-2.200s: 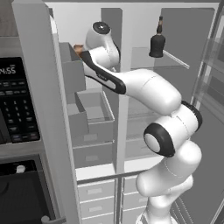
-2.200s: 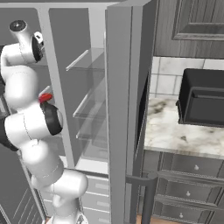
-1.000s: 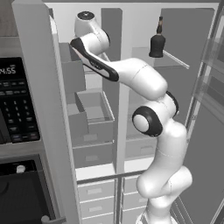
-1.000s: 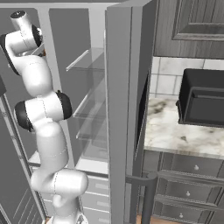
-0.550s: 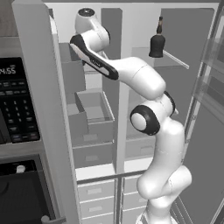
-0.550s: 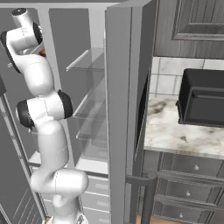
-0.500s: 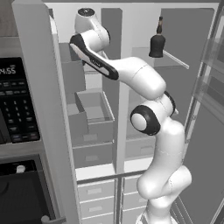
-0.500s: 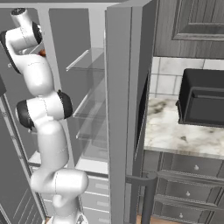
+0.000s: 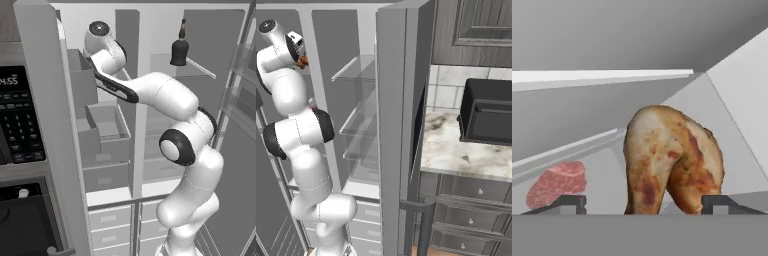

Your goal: There's a chicken drumstick in the fridge that needs to be moved to the freezer for freezing. Pick up the chicken drumstick from the fridge, place it on any shelf in the freezer, and close the fridge and freezer doors when done.

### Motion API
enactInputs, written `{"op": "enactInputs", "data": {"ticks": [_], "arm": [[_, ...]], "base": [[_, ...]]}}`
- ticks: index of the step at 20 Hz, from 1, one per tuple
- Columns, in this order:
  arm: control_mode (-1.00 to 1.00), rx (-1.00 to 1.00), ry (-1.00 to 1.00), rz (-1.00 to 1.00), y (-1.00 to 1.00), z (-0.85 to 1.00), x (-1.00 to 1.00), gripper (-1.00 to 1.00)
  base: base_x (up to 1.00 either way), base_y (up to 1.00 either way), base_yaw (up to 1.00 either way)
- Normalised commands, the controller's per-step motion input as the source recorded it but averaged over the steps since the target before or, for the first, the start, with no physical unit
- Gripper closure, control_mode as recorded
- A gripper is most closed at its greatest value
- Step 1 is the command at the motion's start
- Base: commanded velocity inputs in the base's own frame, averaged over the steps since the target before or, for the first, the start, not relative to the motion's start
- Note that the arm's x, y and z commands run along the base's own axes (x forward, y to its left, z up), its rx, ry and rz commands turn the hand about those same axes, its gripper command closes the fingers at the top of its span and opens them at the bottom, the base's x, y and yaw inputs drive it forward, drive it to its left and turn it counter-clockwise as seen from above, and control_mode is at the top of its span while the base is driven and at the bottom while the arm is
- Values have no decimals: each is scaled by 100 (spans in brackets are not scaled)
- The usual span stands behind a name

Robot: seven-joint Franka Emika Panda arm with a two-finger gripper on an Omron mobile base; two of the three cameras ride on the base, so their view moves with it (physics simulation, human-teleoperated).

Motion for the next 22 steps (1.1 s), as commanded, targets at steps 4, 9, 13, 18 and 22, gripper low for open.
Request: {"op": "enactInputs", "data": {"ticks": [4, 9, 13, 18, 22], "arm": [[-100, 9, -8, -2, -5, -6, -36, -100], [-100, 10, 8, -1, -24, 15, -92, -100], [-100, 9, 1, -2, -59, 14, -100, -100], [-100, 3, -23, -4, -81, -4, -100, -100], [-100, 12, -2, -12, -90, 0, -100, -100]], "base": [[0, 0, 0], [0, 0, 0], [0, 0, 0], [0, 0, 0], [0, 0, 0]]}}
